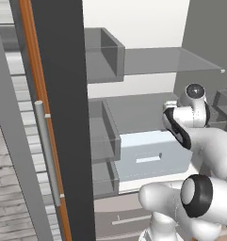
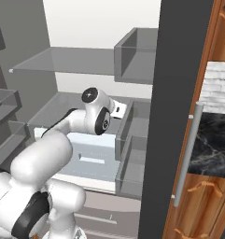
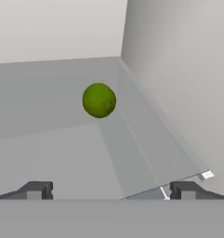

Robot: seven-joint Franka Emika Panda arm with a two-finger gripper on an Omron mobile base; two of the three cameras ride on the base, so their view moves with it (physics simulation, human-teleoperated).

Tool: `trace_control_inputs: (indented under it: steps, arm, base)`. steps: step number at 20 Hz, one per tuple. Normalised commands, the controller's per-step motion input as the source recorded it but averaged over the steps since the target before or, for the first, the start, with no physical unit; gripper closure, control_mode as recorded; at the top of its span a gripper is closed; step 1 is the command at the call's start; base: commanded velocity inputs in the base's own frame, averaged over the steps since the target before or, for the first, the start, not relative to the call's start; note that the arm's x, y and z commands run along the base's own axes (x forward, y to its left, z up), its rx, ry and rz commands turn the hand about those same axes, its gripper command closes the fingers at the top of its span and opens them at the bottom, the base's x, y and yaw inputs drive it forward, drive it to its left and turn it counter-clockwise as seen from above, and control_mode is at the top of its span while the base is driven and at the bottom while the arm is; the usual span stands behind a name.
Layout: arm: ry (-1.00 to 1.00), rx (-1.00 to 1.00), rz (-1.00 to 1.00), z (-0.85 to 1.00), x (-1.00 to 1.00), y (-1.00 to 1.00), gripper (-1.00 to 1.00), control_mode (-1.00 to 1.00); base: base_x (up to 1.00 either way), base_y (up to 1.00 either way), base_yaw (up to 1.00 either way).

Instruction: Open the fridge, remove the apple, lime, and fish, and place them on any counter.

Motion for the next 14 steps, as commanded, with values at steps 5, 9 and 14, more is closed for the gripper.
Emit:
trace_control_inputs:
  steps: [5, 9, 14]
  arm:
    - [0.0, 0.01, 0.0, -0.16, 0.72, -0.17, -1.0, -1.0]
    - [0.0, 0.02, 0.0, -0.22, 0.64, -0.14, -1.0, -1.0]
    - [0.0, 0.01, 0.0, -0.27, 0.56, -0.11, -1.0, -1.0]
  base:
    - [0.0, 0.0, 0.0]
    - [0.0, 0.0, 0.0]
    - [0.0, 0.0, 0.0]
